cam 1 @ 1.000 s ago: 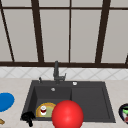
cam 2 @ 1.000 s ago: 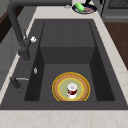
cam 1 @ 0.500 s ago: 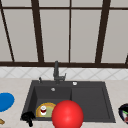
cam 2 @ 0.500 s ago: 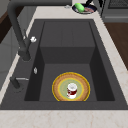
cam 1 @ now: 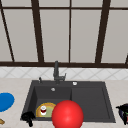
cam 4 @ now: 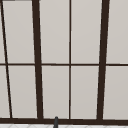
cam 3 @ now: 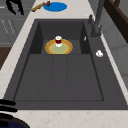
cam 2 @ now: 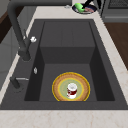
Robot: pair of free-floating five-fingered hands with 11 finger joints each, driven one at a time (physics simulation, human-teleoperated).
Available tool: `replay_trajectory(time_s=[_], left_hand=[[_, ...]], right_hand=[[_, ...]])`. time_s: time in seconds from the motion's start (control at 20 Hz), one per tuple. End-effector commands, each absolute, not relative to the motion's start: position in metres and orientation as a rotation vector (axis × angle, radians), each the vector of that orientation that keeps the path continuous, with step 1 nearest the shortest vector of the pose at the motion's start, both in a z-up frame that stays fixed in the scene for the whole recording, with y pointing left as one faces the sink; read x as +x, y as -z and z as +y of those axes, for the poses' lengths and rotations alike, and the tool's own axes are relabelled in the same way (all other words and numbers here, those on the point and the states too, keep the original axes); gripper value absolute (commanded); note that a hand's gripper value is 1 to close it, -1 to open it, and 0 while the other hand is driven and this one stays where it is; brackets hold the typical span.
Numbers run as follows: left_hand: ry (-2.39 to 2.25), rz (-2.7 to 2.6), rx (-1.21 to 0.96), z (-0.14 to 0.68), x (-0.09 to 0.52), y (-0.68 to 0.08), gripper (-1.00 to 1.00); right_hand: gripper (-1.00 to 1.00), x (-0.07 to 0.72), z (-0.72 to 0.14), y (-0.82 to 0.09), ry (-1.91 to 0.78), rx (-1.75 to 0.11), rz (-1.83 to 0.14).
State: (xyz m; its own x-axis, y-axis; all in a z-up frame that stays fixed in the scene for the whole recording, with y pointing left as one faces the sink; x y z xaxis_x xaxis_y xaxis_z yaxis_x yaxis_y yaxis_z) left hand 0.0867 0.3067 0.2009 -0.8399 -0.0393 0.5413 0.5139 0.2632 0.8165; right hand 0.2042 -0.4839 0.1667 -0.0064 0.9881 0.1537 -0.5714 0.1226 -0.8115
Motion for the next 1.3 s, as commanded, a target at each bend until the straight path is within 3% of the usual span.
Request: replay_trajectory(time_s=[0.0, 1.25], left_hand=[[1.609, -2.082, -0.429, 0.307, 0.087, -0.201, 0.0], [1.609, -2.082, -0.429, 0.307, 0.087, -0.201, 0.0]], right_hand=[[-1.0, 0.204, -0.462, -0.158, -1.323, -0.654, -0.828], [-1.0, 0.135, -0.32, -0.149, -1.345, -0.784, -0.731]])
